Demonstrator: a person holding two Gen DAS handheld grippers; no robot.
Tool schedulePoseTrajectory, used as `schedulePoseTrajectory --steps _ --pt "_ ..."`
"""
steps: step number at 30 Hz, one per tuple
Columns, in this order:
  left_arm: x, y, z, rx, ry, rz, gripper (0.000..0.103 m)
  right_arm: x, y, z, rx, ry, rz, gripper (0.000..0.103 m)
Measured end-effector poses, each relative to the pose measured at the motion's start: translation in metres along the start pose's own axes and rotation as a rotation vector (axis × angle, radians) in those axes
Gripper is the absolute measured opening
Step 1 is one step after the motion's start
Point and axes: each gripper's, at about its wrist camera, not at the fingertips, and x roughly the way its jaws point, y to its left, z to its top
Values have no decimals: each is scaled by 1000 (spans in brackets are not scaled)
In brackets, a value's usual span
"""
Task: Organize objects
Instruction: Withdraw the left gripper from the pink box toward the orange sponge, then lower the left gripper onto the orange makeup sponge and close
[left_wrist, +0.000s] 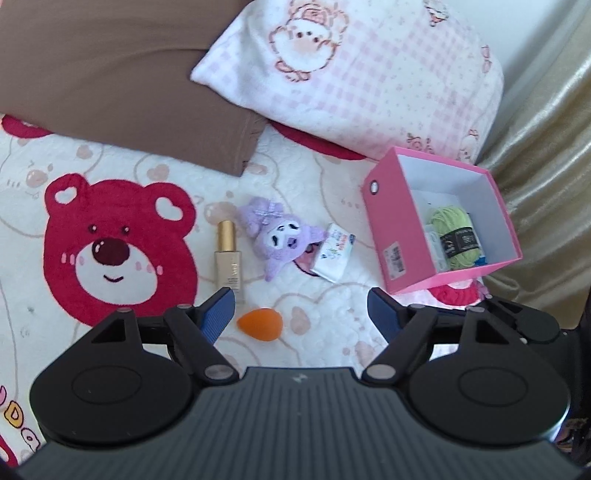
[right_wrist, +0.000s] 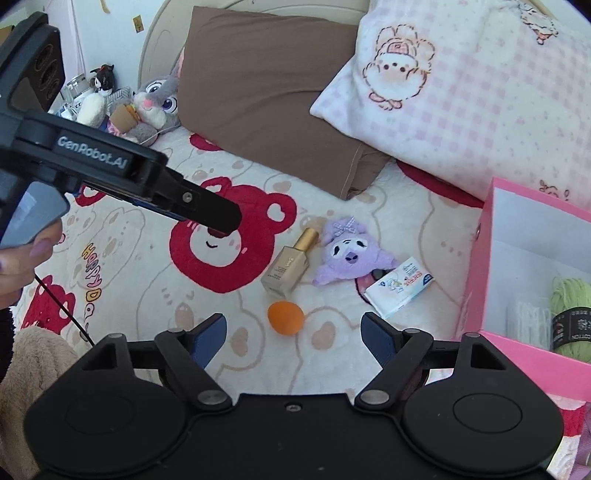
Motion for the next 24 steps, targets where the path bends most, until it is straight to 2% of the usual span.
schedulePoseTrajectory --steps 4,6,9,13,16,21,24 --pt "23 23 -12 -24 25 -22 79 18 6 -7 -49 19 7 83" --pt "33 30 -20 -13 17 -2 79 25 9 -11 -80 -3 1 83" --pt "51 44 -30 -62 43 -30 79 44 14 -16 -135 -18 -72 83" --pt "78 61 -41 -100 100 -62 80 77 20 -24 -167 9 -94 83" --pt "97 73 -48 -129 139 -40 80 95 24 -29 -198 13 -82 83" --pt "114 79 -52 -97 137 -19 80 124 33 -38 -298 23 -94 83" --pt "129 81 -56 -93 184 3 80 139 38 -43 -332 8 -110 83"
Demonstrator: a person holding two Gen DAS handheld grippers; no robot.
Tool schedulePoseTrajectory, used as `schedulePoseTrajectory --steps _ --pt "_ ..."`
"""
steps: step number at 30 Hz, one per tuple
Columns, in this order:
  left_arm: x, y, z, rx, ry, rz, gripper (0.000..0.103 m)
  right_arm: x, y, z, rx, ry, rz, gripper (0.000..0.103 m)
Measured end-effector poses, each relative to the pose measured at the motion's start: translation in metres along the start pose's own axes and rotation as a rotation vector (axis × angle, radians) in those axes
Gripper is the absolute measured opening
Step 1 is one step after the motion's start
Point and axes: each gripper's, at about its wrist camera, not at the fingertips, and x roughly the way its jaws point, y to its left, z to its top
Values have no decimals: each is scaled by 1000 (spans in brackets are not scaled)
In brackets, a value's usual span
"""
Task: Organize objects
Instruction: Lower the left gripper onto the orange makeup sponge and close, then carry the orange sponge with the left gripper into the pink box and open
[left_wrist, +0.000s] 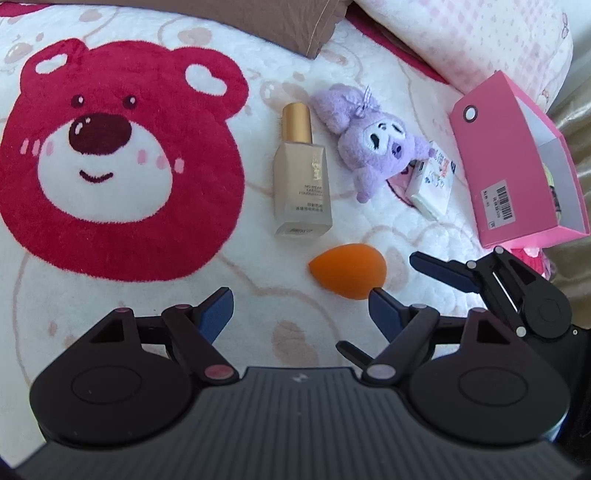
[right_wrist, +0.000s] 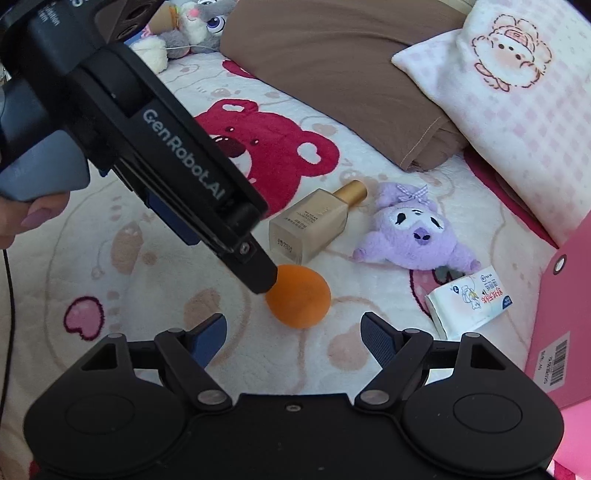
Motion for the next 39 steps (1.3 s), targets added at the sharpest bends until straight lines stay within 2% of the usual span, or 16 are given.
schedulePoseTrajectory --steps 3,5,12,15,18,19,20,21,22,32,37,39 --pt "10 -3 -3 23 26 31 80 10 4 -1 8 5 7 82" --pt "11 -5 -5 35 19 34 79 14 7 -2 15 -16 -26 82" --pt "3 -14 -1 81 -93 -33 78 20 14 0 -11 -28 -58 80" --pt "8 -20 -2 130 -137 -27 77 21 10 0 46 -21 -56 80" --pt "13 -19 -2 127 -135 -53 75 18 11 -5 106 -38 -58 70" --pt "14 -19 -1 119 -133 -66 69 17 12 -6 114 -51 -54 54" --pt "15 -18 -1 112 -127 -80 57 15 13 -7 116 -65 -57 47" --pt "15 -18 -1 100 -119 -101 53 13 14 -7 112 -81 -71 43" --pt "14 -18 -1 89 -118 -119 50 11 13 -6 117 -84 -70 42" --pt "-13 -31 -13 124 -167 -190 49 -24 -1 -8 233 -128 -18 41" --pt "-14 -40 -18 118 -134 -182 50 -37 -1 -16 267 -138 6 41" --pt "-7 -41 -20 108 -111 -182 54 -36 -2 -23 281 -126 12 41"
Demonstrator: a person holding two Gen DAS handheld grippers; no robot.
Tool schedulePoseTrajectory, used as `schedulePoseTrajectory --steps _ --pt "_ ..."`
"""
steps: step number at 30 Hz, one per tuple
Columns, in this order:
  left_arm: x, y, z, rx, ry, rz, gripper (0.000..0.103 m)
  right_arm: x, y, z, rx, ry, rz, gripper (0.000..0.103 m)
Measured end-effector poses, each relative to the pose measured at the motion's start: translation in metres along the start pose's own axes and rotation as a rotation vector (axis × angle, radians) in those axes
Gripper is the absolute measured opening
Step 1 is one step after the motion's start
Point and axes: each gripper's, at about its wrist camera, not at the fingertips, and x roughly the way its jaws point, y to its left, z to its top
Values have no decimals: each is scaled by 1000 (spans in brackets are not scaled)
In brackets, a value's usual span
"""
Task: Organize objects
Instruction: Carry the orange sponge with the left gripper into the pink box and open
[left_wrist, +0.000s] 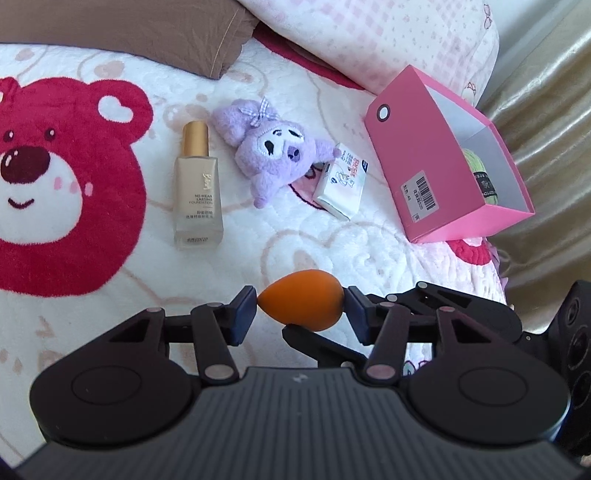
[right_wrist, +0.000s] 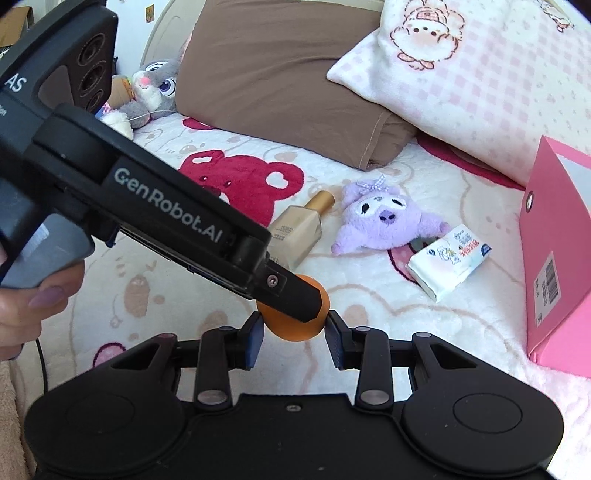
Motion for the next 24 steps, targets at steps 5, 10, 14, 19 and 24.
schedulePoseTrajectory --steps 5,10,14,19,24 --pt "20 -1 -4 -19 39 -6 66 -3 -10 -13 29 31 -1 40" --pt "27 -6 -6 -36 42 -19 63 0 -26 -18 47 44 3 40" --pt "17 -25 -6 18 10 -17 50 -7 -31 -15 53 30 18 40" --pt "4 -53 -7 96 -43 18 46 -21 -39 -15 66 -2 26 40" --pt "-3 -79 9 112 -54 -12 45 -43 -50 -7 72 -28 -11 41"
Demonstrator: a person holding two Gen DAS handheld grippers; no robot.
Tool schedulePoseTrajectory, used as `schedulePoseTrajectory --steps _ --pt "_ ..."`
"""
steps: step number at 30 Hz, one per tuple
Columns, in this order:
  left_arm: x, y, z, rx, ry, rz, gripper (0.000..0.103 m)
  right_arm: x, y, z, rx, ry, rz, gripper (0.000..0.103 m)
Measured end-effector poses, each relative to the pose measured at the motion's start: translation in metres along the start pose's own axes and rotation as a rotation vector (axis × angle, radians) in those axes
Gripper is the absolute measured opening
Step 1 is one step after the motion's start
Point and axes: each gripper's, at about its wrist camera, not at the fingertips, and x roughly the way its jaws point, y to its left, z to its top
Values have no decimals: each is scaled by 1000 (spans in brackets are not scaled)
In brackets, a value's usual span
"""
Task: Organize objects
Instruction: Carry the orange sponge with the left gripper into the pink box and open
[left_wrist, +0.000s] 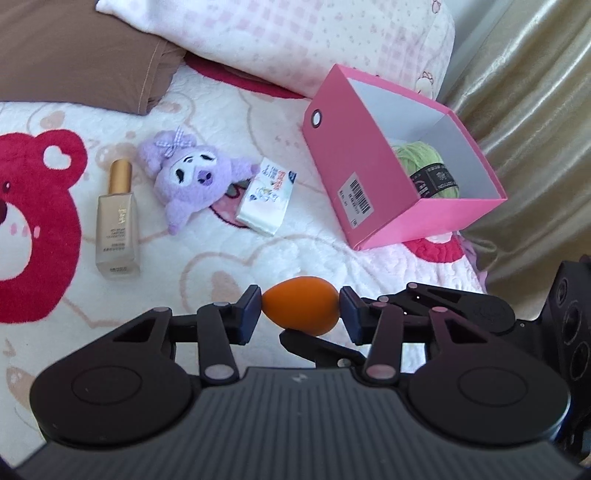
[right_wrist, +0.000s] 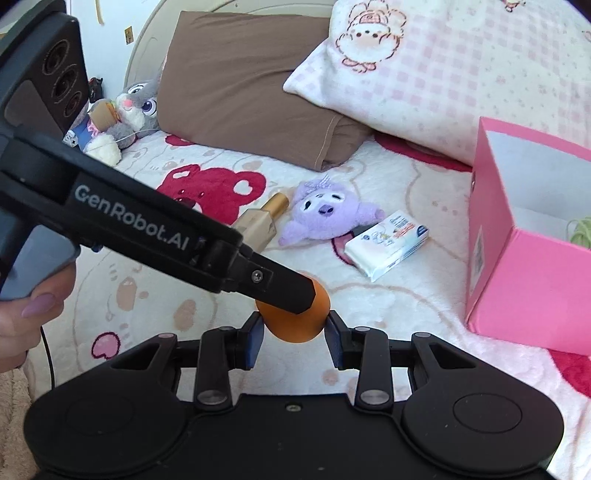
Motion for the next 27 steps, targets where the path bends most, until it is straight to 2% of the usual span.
schedulePoseTrajectory --steps 8,12,17,22,25,27 --pt "-19 -63 56 145 -59 -27 45 -49 -26 49 3 -89 -103 41" --pt "-26 -96 89 206 -89 -47 45 -76 -48 76 45 -140 -135 41" --pt "-17 -129 123 226 -104 -86 45 -97 -74 100 65 -172 -205 41" --pt "16 -157 141 202 -83 -130 45 -101 -106 103 97 -166 -292 41" --pt "35 -165 140 192 -77 -133 45 -101 -126 96 161 -169 -288 41" --pt "48 -166 141 181 -70 -145 45 -97 -134 90 149 -180 -305 41"
